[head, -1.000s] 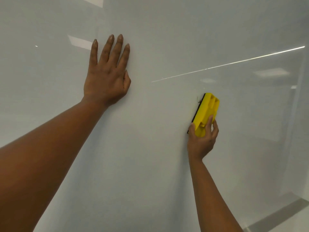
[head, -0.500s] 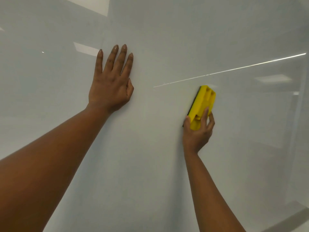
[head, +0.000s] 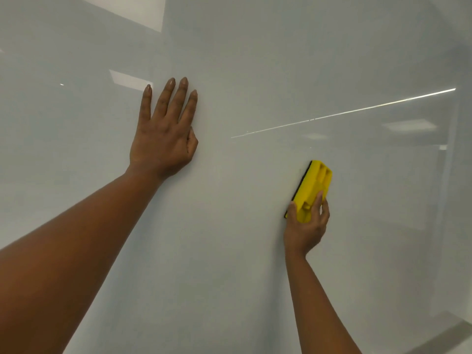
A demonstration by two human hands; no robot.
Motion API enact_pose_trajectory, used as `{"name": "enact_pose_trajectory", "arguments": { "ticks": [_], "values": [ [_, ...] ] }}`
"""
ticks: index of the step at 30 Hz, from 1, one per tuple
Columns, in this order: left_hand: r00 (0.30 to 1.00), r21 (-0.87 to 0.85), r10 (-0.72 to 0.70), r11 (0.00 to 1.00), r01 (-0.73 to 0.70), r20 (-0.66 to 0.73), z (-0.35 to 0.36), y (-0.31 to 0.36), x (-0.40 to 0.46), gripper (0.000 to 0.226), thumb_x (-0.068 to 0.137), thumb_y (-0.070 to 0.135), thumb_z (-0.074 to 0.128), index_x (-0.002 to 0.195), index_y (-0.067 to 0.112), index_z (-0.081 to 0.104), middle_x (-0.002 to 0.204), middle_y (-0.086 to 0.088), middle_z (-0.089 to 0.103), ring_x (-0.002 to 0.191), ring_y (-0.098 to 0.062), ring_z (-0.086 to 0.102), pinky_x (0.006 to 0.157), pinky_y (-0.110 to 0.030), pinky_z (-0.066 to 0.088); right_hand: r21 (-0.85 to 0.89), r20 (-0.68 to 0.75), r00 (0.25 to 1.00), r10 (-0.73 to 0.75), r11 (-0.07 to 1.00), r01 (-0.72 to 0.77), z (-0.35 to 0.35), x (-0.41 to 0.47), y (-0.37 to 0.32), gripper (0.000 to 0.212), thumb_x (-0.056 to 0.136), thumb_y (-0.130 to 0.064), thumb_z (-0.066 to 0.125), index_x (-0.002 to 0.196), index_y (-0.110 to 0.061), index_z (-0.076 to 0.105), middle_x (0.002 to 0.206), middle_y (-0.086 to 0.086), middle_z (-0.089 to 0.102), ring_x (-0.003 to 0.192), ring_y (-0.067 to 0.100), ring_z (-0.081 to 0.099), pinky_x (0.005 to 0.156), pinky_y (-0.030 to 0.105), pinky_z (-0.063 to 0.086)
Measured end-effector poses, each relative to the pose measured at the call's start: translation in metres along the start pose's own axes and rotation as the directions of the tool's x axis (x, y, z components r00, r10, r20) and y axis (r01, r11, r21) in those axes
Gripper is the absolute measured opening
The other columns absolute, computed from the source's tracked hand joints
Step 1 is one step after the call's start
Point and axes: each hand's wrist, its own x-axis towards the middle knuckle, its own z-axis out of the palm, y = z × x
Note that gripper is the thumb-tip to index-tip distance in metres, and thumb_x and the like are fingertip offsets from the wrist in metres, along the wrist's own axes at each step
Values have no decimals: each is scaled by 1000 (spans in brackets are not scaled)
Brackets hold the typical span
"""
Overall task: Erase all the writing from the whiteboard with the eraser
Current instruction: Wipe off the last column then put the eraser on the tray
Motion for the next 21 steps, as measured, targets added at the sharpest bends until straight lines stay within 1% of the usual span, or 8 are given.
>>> {"name": "enact_pose_trajectory", "arguments": {
  "ticks": [4, 7, 9, 11, 13, 15, 19, 21],
  "values": [
    [1000, 0, -2, 1000, 2, 1, 0, -1, 0, 59, 90, 23, 29, 146, 3, 28, 154, -19, 22, 142, -34, 18, 114, -52, 6, -55, 60, 977, -205, 977, 208, 8, -17, -16, 65, 80, -44, 49, 138, -17, 43, 141, 10, 43, 107, 24, 47, 88, 29, 35],
    [1000, 0, -1, 1000, 1, 2, 0, -1, -1, 59, 90, 24, 29, 146, 4, 27, 154, -18, 22, 142, -34, 18, 114, -51, 5, -85, 94, 958, -272, 956, 280, -2, -19, 0, 62, 82, -43, 51, 138, -18, 44, 141, 7, 44, 102, 19, 44, 83, 30, 38],
    [1000, -1, 1, 1000, -1, 1, 0, -1, -1, 59, 90, 24, 28, 146, 4, 27, 154, -18, 21, 142, -34, 18, 114, -51, 5, -106, 58, 976, -211, 971, 216, -6, -7, 12, 62, 81, -41, 54, 138, -19, 43, 141, 8, 45, 105, 25, 47, 84, 35, 42],
    [1000, 4, 1, 1000, -1, 0, 1, -1, -2, 59, 90, 24, 27, 146, 4, 27, 154, -18, 21, 142, -34, 18, 114, -51, 5, -100, -12, 999, -30, 995, 28, -3, 7, 15, 62, 83, -31, 63, 139, -19, 41, 141, 10, 44, 110, 36, 49, 85, 39, 43],
    [1000, 10, 0, 1000, 0, 2, 1, -1, -1, 59, 90, 25, 26, 146, 3, 27, 154, -19, 21, 142, -34, 17, 114, -51, 5, -83, -65, 985, 157, 983, -162, 5, 17, 5, 63, 84, -23, 66, 141, -20, 38, 144, 8, 40, 112, 40, 48, 88, 40, 41],
    [1000, 12, 0, 1000, 0, 2, 2, 0, -1, 59, 90, 25, 26, 146, 3, 27, 154, -19, 21, 142, -34, 18, 114, -52, 6, -68, -83, 976, 200, 976, -206, 15, 17, -12, 63, 85, -27, 64, 142, -21, 37, 145, 7, 38, 112, 41, 46, 90, 40, 38],
    [1000, 13, -5, 1000, 5, 7, 2, 0, -2, 59, 91, 25, 25, 146, 4, 27, 154, -18, 21, 142, -33, 17, 114, -51, 5, -68, -8, 997, -71, 995, 70, 20, -7, -30, 64, 81, -43, 47, 139, -17, 42, 141, 11, 43, 104, 37, 50, 87, 32, 35],
    [1000, 7, -6, 1000, 6, 7, 2, 0, -2, 60, 91, 26, 25, 146, 4, 27, 154, -18, 21, 143, -33, 17, 115, -51, 4, -76, 41, 988, -151, 985, 154, 15, -13, -27, 64, 81, -45, 45, 139, -19, 41, 141, 9, 43, 106, 32, 50, 86, 28, 35]
  ]
}}
